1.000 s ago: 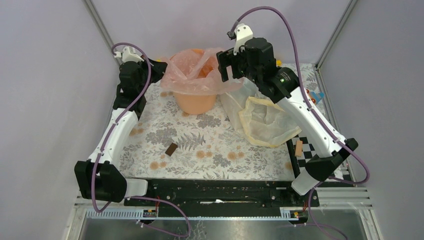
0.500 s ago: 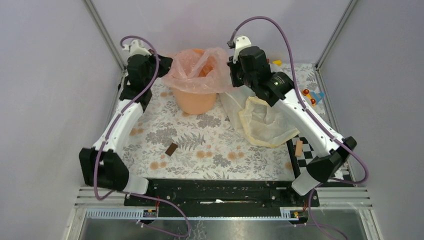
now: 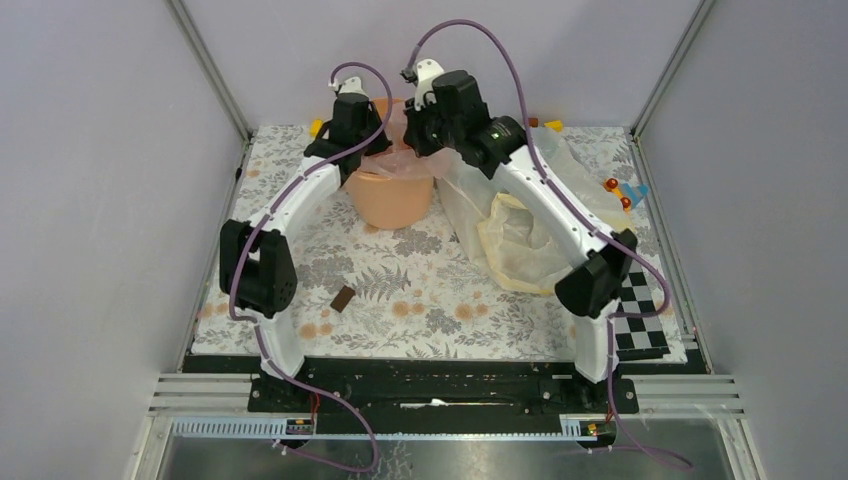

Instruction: Put the trash bags into the trash bin

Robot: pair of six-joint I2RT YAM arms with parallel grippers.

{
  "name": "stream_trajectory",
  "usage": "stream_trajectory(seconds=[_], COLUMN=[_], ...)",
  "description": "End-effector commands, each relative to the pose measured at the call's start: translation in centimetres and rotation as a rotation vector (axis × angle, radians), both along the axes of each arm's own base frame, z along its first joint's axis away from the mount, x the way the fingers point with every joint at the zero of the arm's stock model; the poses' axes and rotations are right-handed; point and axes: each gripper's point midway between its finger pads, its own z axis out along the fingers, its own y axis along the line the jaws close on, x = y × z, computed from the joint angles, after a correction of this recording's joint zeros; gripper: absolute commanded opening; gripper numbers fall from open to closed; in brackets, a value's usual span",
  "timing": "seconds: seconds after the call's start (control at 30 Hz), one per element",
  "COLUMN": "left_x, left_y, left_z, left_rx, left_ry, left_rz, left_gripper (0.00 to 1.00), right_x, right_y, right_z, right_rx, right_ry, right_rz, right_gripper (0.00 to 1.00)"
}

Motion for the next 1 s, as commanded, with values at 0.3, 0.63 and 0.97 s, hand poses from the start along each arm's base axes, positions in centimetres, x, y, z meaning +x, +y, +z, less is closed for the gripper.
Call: stream_trajectory(seconds=[0.3,0.63,0.97], left_x=[-4.6,-12.7,-13.2], left_y=[7.0,15.0,18.9], left_z=[10.5,15.4,7.9], left_rx=[0.009,-0.091,-0.195], left_ry=[-0.185,-0.387,-0.311], left_rz=[0.172,0.421,0.569], left_gripper=[0.00,0.00,0.00], right_x=[5.8,5.7,6.5], right_y=[-0.1,-7.9,-10.8], right_z=[-1.8,2.2,-0.7], right_rx=[0.012,0.006,-0.044], right_ry=[0.013,-0.027,0.045], right_rz=[-0.163,-0.275,-0.297], right_gripper=[0.00,0.00,0.49])
